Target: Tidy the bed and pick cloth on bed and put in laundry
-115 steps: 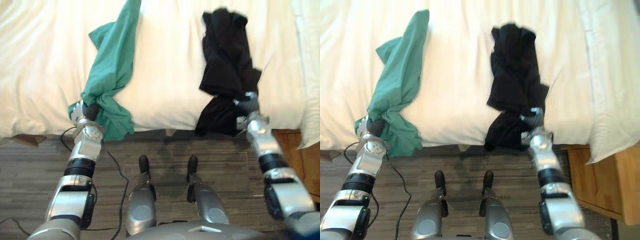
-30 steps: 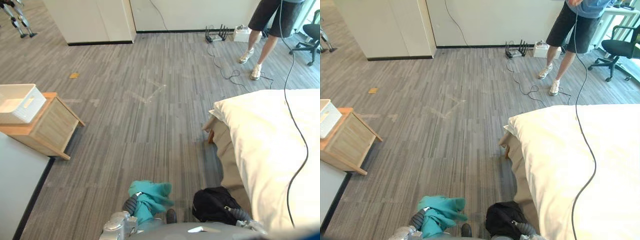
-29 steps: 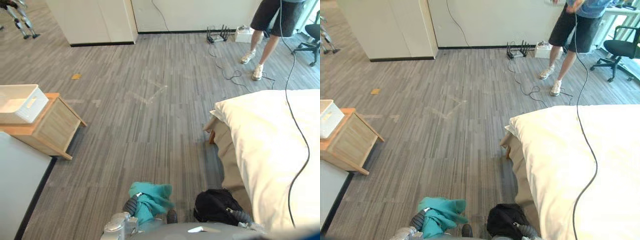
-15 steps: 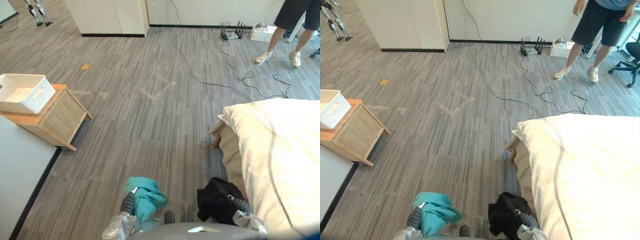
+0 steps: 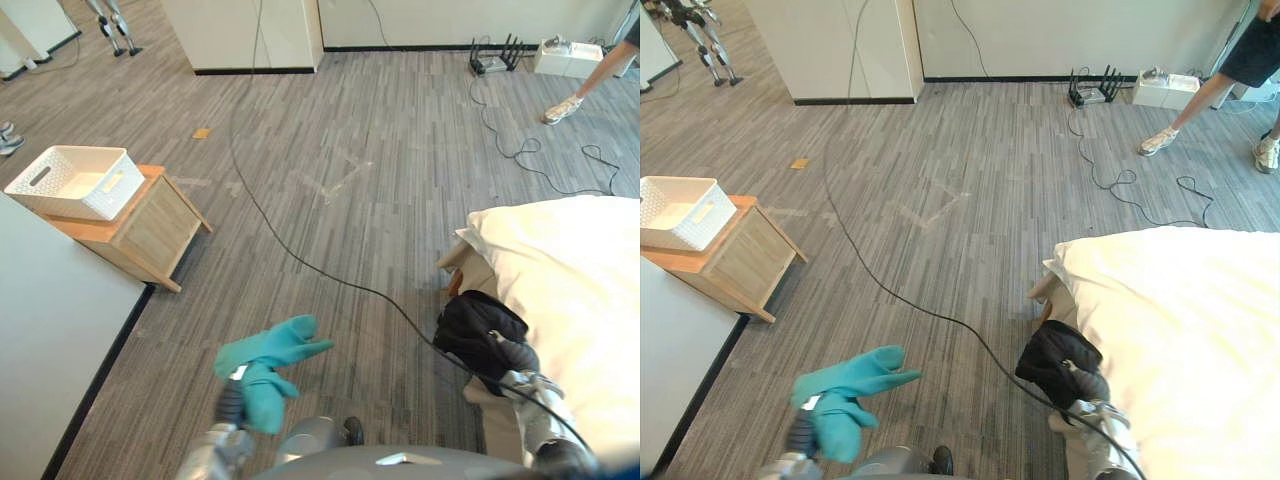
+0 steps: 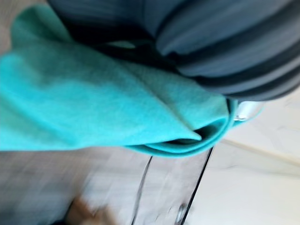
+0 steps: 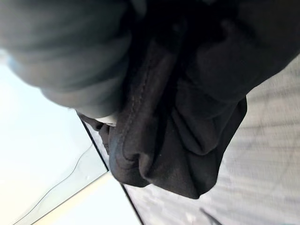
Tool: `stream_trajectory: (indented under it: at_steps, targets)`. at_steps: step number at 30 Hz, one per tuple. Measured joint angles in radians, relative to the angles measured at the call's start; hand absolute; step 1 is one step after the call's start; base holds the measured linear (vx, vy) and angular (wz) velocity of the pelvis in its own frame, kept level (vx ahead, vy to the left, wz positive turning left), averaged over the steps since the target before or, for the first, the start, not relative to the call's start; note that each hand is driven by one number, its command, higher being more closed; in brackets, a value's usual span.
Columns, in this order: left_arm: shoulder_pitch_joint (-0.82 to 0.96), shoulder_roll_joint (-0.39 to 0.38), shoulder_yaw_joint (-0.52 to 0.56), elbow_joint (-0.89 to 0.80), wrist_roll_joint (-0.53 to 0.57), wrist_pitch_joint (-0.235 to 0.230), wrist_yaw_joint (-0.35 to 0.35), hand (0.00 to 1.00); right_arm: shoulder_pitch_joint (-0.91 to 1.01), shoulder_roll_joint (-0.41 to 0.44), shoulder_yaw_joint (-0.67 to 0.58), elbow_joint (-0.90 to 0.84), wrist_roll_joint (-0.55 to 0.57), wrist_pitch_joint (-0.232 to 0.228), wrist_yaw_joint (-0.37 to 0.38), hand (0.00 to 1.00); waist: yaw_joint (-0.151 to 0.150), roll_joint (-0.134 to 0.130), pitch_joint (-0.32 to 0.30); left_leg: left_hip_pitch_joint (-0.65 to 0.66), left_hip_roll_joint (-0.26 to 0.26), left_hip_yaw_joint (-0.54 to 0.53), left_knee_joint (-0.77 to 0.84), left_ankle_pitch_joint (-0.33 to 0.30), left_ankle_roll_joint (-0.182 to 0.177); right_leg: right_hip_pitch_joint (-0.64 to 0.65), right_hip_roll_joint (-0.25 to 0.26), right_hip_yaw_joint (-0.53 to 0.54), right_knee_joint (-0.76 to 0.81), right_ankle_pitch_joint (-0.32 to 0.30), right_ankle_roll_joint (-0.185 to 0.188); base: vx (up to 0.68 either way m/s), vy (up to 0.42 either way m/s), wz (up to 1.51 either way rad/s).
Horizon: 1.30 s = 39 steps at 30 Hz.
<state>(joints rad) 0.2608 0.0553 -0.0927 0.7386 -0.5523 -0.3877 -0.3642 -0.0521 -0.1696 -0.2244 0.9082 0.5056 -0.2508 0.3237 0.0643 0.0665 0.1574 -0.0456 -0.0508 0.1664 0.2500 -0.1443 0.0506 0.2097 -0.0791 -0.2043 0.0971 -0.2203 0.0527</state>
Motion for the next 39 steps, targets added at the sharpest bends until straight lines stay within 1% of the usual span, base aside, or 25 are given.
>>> stream_trajectory:
  at_steps: [3, 6, 9, 11, 14, 15, 16, 17, 18, 19, 21, 22, 23, 25, 26, 27, 28, 29, 30, 32, 33, 35, 36, 38, 39]
  targets:
    - [-0.002, -0.045, -0.094, -0.060, 0.030, 0.001, 0.070, 1.00, 0.014, 0.039, 0.047, -0.056, -0.019, -0.017, -0.031, 1.00, -0.004, 0.008, 0.003, 0.009, 0.000, 0.021, -0.025, 0.021, 0.004, -0.005, -0.002, 0.028, -0.020, 0.002, -0.003, -0.07, -0.029, -0.29]
    - [-0.022, -0.044, -0.102, -0.089, 0.031, 0.007, 0.135, 1.00, 0.027, 0.047, 0.079, -0.081, -0.049, -0.021, -0.051, 1.00, -0.014, 0.012, 0.005, 0.007, 0.009, 0.022, -0.002, 0.022, 0.003, 0.007, 0.006, 0.057, -0.041, 0.013, -0.014, -0.05, -0.046, -0.22]
    - [-0.030, -0.041, -0.103, -0.090, 0.031, 0.015, 0.176, 1.00, 0.051, 0.053, 0.108, -0.158, -0.060, -0.025, -0.052, 1.00, -0.005, 0.019, 0.001, 0.016, 0.019, 0.047, -0.027, 0.020, 0.002, -0.021, 0.010, 0.093, -0.020, 0.014, -0.018, 0.00, -0.042, -0.37]
    - [-0.036, -0.037, -0.103, -0.092, 0.031, 0.028, 0.179, 1.00, 0.053, 0.059, 0.119, -0.189, -0.067, -0.025, -0.052, 1.00, 0.003, 0.017, 0.002, 0.031, 0.017, 0.054, -0.061, 0.018, 0.004, -0.036, 0.009, 0.109, 0.008, 0.000, -0.019, 0.00, -0.012, -0.31]
    - [-0.027, -0.003, -0.117, -0.143, 0.032, 0.059, 0.190, 1.00, 0.074, 0.093, 0.123, -0.252, -0.090, -0.014, -0.073, 1.00, 0.006, -0.027, -0.006, 0.045, -0.003, 0.070, -0.081, -0.014, 0.020, -0.089, -0.017, 0.128, 0.123, -0.077, 0.005, 0.05, 0.003, -0.16]
    - [-0.022, 0.014, -0.131, -0.163, 0.034, 0.071, 0.198, 1.00, 0.094, 0.101, 0.129, -0.277, -0.098, -0.004, -0.090, 1.00, 0.007, -0.038, -0.016, 0.067, -0.018, 0.069, -0.107, -0.022, 0.027, -0.119, -0.033, 0.128, 0.224, -0.107, 0.035, 0.12, 0.038, -0.02]
    - [-0.023, 0.024, -0.137, -0.166, 0.035, 0.072, 0.203, 1.00, 0.105, 0.110, 0.132, -0.292, -0.099, 0.007, -0.107, 1.00, 0.004, -0.054, -0.016, 0.087, -0.020, 0.068, -0.109, -0.032, 0.032, -0.200, -0.051, 0.118, 0.428, -0.109, 0.056, 0.13, 0.042, 0.03]
    - [-0.021, 0.033, -0.141, -0.169, 0.038, 0.073, 0.206, 1.00, 0.113, 0.117, 0.135, -0.301, -0.098, 0.011, -0.114, 1.00, 0.001, -0.072, -0.014, 0.103, -0.025, 0.068, -0.112, -0.037, 0.034, -0.248, -0.070, 0.106, 0.532, -0.098, 0.073, 0.22, 0.050, -0.04]
    - [-0.018, 0.047, -0.141, -0.178, 0.043, 0.075, 0.214, 1.00, 0.121, 0.122, 0.143, -0.312, -0.099, 0.021, -0.121, 1.00, 0.003, -0.090, -0.008, 0.143, -0.037, 0.068, -0.122, -0.045, 0.045, -0.331, -0.111, 0.086, 0.737, -0.039, 0.069, 0.22, 0.021, -0.01]
    - [-0.012, 0.048, -0.142, -0.179, 0.042, 0.081, 0.218, 1.00, 0.132, 0.121, 0.157, -0.320, -0.099, 0.032, -0.126, 1.00, -0.002, -0.097, -0.003, 0.170, -0.038, 0.064, -0.122, -0.050, 0.046, -0.375, -0.137, 0.067, 0.845, -0.026, 0.048, 0.28, 0.002, 0.07]
    - [-0.009, 0.054, -0.140, -0.184, 0.038, 0.097, 0.221, 1.00, 0.144, 0.120, 0.160, -0.335, -0.098, 0.058, -0.131, 1.00, -0.027, -0.100, -0.003, 0.223, -0.025, 0.028, -0.123, -0.075, 0.043, -0.441, -0.150, 0.042, 0.924, -0.055, 0.011, 0.30, -0.017, 0.32]
    - [-0.010, 0.057, -0.140, -0.192, 0.029, 0.099, 0.222, 1.00, 0.144, 0.119, 0.160, -0.340, -0.097, 0.064, -0.131, 1.00, -0.035, -0.097, -0.002, 0.237, -0.017, 0.016, -0.126, -0.079, 0.039, -0.457, -0.144, 0.036, 0.914, -0.063, 0.004, 0.34, -0.045, 0.49]
    - [-0.013, 0.066, -0.140, -0.214, 0.024, 0.101, 0.222, 1.00, 0.147, 0.119, 0.160, -0.345, -0.096, 0.068, -0.131, 1.00, -0.055, -0.092, 0.001, 0.257, 0.008, -0.015, -0.128, -0.091, 0.036, -0.493, -0.126, 0.028, 0.876, -0.076, 0.002, 0.35, -0.089, 0.59]
    - [-0.037, 0.072, -0.139, -0.226, 0.021, 0.110, 0.221, 1.00, 0.151, 0.115, 0.161, -0.345, -0.092, 0.072, -0.132, 1.00, -0.070, -0.076, 0.011, 0.286, 0.055, -0.051, -0.125, -0.098, 0.028, -0.528, -0.080, 0.019, 0.736, -0.079, 0.001, 0.36, -0.140, 0.66]
    - [-0.058, 0.073, -0.133, -0.226, 0.020, 0.123, 0.221, 1.00, 0.161, 0.111, 0.164, -0.352, -0.085, 0.075, -0.134, 1.00, -0.077, -0.067, 0.017, 0.305, 0.081, -0.076, -0.122, -0.101, 0.021, -0.530, -0.058, 0.011, 0.571, -0.053, 0.000, 0.50, -0.235, 0.73]
    - [-0.072, 0.074, -0.130, -0.228, 0.020, 0.132, 0.219, 1.00, 0.183, 0.110, 0.164, -0.379, -0.080, 0.077, -0.136, 1.00, -0.077, -0.073, 0.014, 0.320, 0.093, -0.086, -0.115, -0.116, -0.005, -0.524, -0.053, -0.008, 0.385, 0.025, 0.001, 0.52, -0.249, 0.71]
    - [-0.075, 0.076, -0.130, -0.232, 0.020, 0.136, 0.219, 1.00, 0.190, 0.111, 0.164, -0.392, -0.076, 0.078, -0.135, 1.00, -0.077, -0.083, 0.013, 0.329, 0.093, -0.090, -0.106, -0.132, -0.033, -0.513, -0.055, -0.008, 0.280, 0.083, -0.001, 0.59, -0.268, 0.50]
    - [-0.078, 0.064, -0.128, -0.215, 0.021, 0.150, 0.220, 1.00, 0.187, 0.093, 0.156, -0.400, -0.061, 0.081, -0.135, 1.00, -0.079, -0.060, 0.020, 0.353, 0.127, -0.095, -0.095, -0.181, -0.089, -0.476, -0.028, -0.034, 0.228, 0.209, -0.068, 0.41, -0.163, 0.19]
    - [-0.080, 0.061, -0.137, -0.223, 0.025, 0.159, 0.217, 1.00, 0.174, 0.092, 0.152, -0.400, -0.054, 0.086, -0.136, 1.00, -0.069, -0.037, 0.021, 0.341, 0.145, -0.082, -0.085, -0.174, -0.095, -0.471, -0.015, -0.054, 0.226, 0.205, -0.087, 0.45, -0.195, 0.14]
    - [-0.078, 0.057, -0.144, -0.225, 0.025, 0.159, 0.217, 1.00, 0.141, 0.089, 0.144, -0.400, -0.045, 0.087, -0.135, 1.00, -0.076, -0.045, 0.036, 0.352, 0.123, -0.068, -0.142, -0.114, -0.099, -0.509, -0.044, -0.054, 0.345, 0.174, -0.109, 0.33, -0.200, 0.14]
    - [-0.084, 0.049, -0.145, -0.225, 0.025, 0.158, 0.216, 1.00, 0.136, 0.087, 0.134, -0.403, -0.045, 0.086, -0.133, 1.00, -0.088, -0.062, 0.042, 0.384, 0.126, -0.051, -0.142, -0.086, -0.108, -0.557, -0.067, -0.062, 0.472, 0.131, -0.094, 0.28, -0.217, 0.17]
    - [-0.063, 0.056, -0.142, -0.221, 0.027, 0.157, 0.217, 1.00, 0.142, 0.088, 0.155, -0.407, -0.045, 0.086, -0.130, 1.00, -0.078, -0.065, 0.022, 0.391, 0.131, -0.063, -0.126, -0.109, -0.123, -0.528, -0.065, -0.060, 0.442, 0.020, -0.101, 0.25, -0.174, 0.02]
    - [-0.065, 0.057, -0.145, -0.219, 0.026, 0.157, 0.218, 1.00, 0.132, 0.089, 0.154, -0.410, -0.045, 0.086, -0.129, 1.00, -0.079, -0.052, 0.016, 0.367, 0.148, -0.065, -0.081, -0.125, -0.134, -0.537, -0.055, -0.071, 0.454, -0.012, -0.098, 0.25, -0.158, 0.04]
    - [-0.069, 0.062, -0.165, -0.219, 0.025, 0.157, 0.218, 1.00, 0.133, 0.089, 0.155, -0.420, -0.045, 0.099, -0.126, 1.00, -0.091, -0.050, 0.014, 0.293, 0.162, -0.073, 0.052, -0.126, -0.137, -0.540, -0.054, -0.079, 0.462, -0.029, -0.112, 0.24, -0.146, 0.15]
    - [-0.066, 0.066, -0.173, -0.219, 0.021, 0.158, 0.219, 1.00, 0.136, 0.084, 0.156, -0.433, -0.047, 0.114, -0.125, 1.00, -0.096, -0.036, 0.009, 0.233, 0.184, -0.075, 0.179, -0.123, -0.144, -0.527, -0.038, -0.087, 0.453, -0.040, -0.121, 0.24, -0.125, 0.05]
